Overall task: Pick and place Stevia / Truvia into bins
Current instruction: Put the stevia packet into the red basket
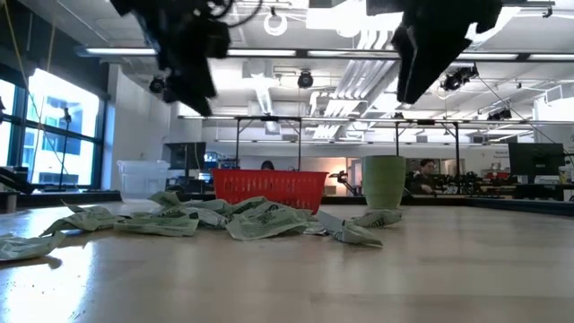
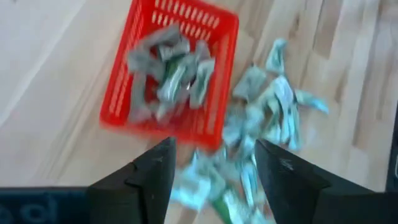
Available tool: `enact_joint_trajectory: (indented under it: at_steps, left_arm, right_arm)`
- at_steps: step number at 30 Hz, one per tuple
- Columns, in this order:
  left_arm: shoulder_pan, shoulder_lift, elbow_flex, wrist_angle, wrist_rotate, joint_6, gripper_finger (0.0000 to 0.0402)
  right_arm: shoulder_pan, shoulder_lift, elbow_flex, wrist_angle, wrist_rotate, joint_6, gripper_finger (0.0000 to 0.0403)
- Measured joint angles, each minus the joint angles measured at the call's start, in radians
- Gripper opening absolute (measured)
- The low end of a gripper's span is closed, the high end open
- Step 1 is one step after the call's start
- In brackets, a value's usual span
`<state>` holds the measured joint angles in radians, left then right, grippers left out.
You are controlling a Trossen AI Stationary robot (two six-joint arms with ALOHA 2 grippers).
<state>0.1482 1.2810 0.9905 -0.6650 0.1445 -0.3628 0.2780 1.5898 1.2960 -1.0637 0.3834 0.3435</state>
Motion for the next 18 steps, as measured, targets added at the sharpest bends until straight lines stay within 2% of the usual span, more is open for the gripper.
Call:
enact_joint_trajectory:
  at_steps: [3, 6, 12, 15, 18]
  left_arm:
    - [-0.049, -0.084, -0.001, -0.121, -0.088, -0.064, 0.026]
    - [-0.123, -0.159, -0.001, -0.221, -0.198, -0.142, 0.0255]
    - [-0.296, -0.277, -0.013, -0.288, -0.371, -0.289, 0.024]
    - [-0.347, -0.312, -0.021, -0.314, -0.412, -0.31, 0.0237]
    - [-0.374, -0.326, -0.023, -0.368, -0.43, -0.33, 0.0238]
  right_arm:
    - [-0.002, 0.001, -0.099, 0.121, -0.146, -0.084, 0.0232]
    - [0.015, 0.002, -0.216, 0.326, -0.212, -0.066, 0.0232]
    - [0.052, 0.01, -0.289, 0.588, -0.196, 0.016, 0.0232]
    - [0.053, 0.044, -0.296, 0.685, -0.193, 0.01, 0.0232]
    - [0.051, 0.098, -0.298, 0.698, -0.184, -0.007, 0.0232]
